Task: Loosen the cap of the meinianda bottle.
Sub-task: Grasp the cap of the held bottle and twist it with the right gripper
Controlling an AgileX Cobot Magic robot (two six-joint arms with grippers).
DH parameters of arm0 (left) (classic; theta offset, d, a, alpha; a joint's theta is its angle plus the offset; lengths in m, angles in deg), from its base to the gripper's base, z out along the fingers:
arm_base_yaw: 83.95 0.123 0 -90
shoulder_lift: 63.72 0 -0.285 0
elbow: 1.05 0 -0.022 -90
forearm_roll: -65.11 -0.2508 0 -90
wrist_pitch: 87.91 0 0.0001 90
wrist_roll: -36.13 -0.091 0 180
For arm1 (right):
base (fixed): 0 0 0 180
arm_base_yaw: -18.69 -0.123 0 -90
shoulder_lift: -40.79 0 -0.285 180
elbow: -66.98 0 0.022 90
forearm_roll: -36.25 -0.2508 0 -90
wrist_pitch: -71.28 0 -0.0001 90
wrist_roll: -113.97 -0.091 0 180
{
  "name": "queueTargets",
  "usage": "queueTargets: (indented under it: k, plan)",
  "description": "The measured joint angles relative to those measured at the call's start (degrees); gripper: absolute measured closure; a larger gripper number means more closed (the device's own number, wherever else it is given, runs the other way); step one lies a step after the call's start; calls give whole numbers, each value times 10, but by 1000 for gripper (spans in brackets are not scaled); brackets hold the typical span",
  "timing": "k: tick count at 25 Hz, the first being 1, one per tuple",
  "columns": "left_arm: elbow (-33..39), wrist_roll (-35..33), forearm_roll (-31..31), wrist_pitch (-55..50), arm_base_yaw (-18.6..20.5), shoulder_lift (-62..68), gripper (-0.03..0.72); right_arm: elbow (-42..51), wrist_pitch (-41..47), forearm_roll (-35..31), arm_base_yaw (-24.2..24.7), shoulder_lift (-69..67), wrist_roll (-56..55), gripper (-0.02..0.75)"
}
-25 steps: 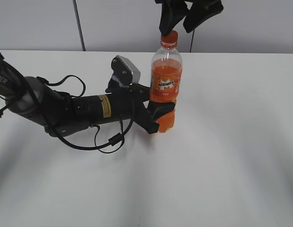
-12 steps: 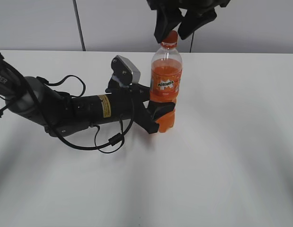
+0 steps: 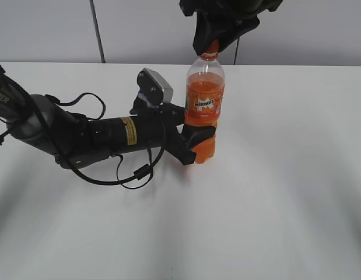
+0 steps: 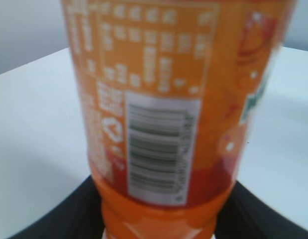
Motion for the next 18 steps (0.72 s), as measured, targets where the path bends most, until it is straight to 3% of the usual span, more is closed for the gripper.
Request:
queueTargets:
  k: [8, 18]
  plan:
    - [0, 0, 0, 0, 0, 0, 315, 0, 0, -1, 0, 0, 74, 463]
    - [0, 0, 1, 0, 0, 0, 315, -1, -2, -2, 0, 0, 455, 465]
